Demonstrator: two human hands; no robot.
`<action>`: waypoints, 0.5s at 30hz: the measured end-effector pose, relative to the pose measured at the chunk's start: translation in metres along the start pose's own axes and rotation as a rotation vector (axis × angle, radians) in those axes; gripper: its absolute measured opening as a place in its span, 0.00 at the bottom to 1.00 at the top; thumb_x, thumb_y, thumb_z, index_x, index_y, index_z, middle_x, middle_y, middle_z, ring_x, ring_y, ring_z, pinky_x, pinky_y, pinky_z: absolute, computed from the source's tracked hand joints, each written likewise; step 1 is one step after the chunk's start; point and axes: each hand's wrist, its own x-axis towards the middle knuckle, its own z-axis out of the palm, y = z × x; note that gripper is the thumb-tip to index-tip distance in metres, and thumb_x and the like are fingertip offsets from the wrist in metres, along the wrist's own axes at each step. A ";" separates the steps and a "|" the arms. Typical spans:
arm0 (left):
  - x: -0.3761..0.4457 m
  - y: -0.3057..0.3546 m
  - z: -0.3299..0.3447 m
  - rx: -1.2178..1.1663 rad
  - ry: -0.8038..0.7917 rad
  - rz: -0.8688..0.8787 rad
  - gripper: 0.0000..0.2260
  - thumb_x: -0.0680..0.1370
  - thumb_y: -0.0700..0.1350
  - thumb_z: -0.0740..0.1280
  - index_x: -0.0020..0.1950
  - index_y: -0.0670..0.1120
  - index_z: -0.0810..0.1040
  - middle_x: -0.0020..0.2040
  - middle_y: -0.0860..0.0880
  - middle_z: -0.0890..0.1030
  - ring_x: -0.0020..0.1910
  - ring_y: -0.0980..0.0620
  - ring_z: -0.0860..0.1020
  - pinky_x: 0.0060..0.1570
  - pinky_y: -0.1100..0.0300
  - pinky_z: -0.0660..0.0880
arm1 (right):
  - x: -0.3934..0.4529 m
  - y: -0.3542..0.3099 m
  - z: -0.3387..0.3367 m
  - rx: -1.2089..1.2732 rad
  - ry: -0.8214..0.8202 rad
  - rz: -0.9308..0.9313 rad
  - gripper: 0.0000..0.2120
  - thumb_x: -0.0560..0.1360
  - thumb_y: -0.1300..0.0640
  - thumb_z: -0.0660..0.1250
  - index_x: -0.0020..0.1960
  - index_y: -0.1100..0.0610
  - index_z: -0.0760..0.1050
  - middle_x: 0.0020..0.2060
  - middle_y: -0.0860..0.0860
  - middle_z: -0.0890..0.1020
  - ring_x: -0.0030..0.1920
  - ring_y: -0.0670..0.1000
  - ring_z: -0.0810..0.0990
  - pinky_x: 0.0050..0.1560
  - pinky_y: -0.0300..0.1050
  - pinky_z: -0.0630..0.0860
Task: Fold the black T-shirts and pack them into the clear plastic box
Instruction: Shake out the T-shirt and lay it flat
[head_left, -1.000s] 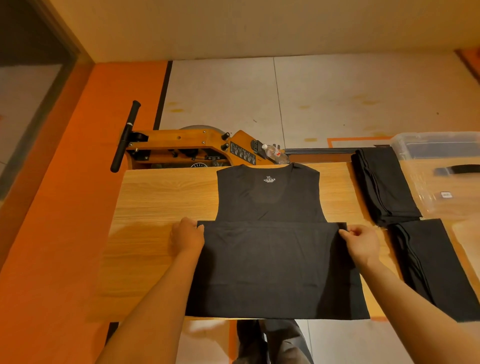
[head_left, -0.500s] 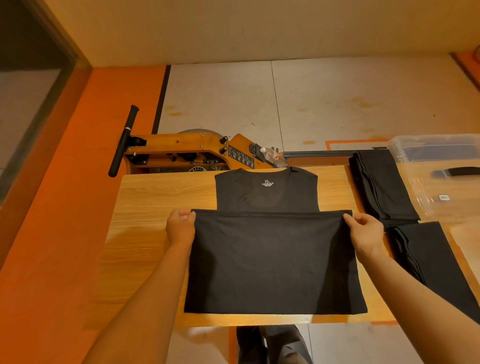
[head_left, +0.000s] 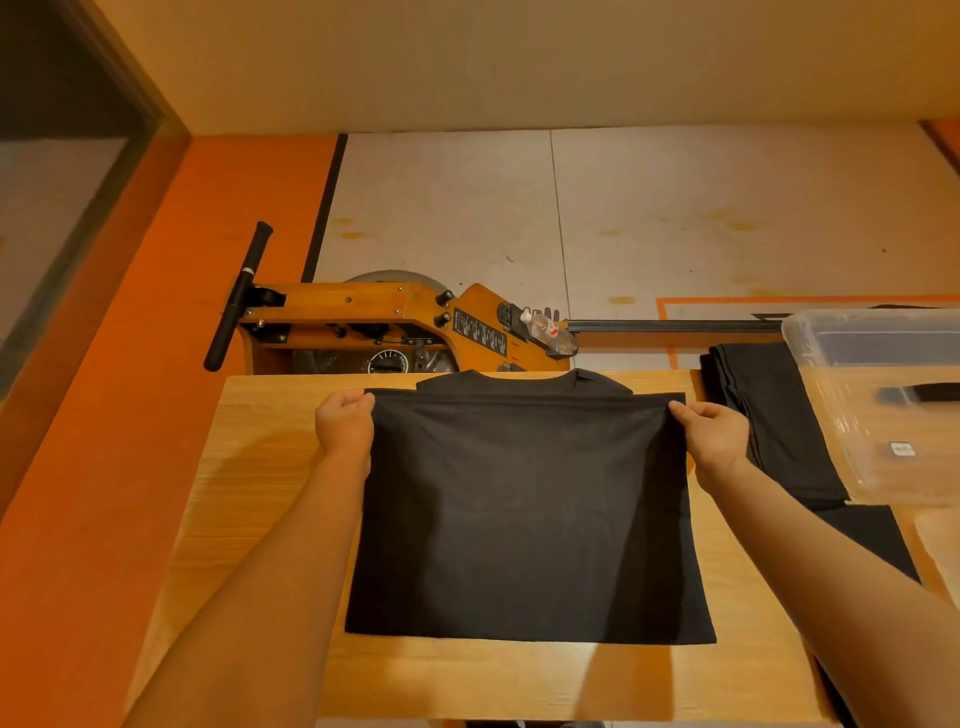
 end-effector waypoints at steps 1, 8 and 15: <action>0.003 0.003 0.003 0.007 0.006 -0.001 0.12 0.79 0.39 0.65 0.63 0.41 0.76 0.61 0.43 0.78 0.61 0.46 0.75 0.54 0.59 0.70 | 0.004 -0.004 0.003 0.002 -0.006 0.009 0.09 0.78 0.62 0.68 0.56 0.66 0.79 0.45 0.52 0.80 0.51 0.51 0.76 0.55 0.42 0.70; 0.022 0.011 0.023 0.044 0.021 -0.044 0.05 0.80 0.40 0.64 0.53 0.43 0.78 0.46 0.50 0.77 0.51 0.50 0.73 0.46 0.60 0.70 | 0.033 -0.012 0.018 -0.013 -0.050 0.057 0.09 0.78 0.61 0.68 0.56 0.65 0.79 0.41 0.51 0.79 0.52 0.54 0.78 0.57 0.47 0.75; 0.035 0.013 0.033 0.096 0.045 -0.046 0.11 0.80 0.40 0.64 0.63 0.43 0.76 0.56 0.45 0.77 0.51 0.51 0.73 0.49 0.59 0.70 | 0.050 -0.013 0.026 -0.052 -0.063 0.101 0.05 0.78 0.60 0.68 0.45 0.61 0.79 0.40 0.52 0.79 0.50 0.55 0.79 0.56 0.49 0.76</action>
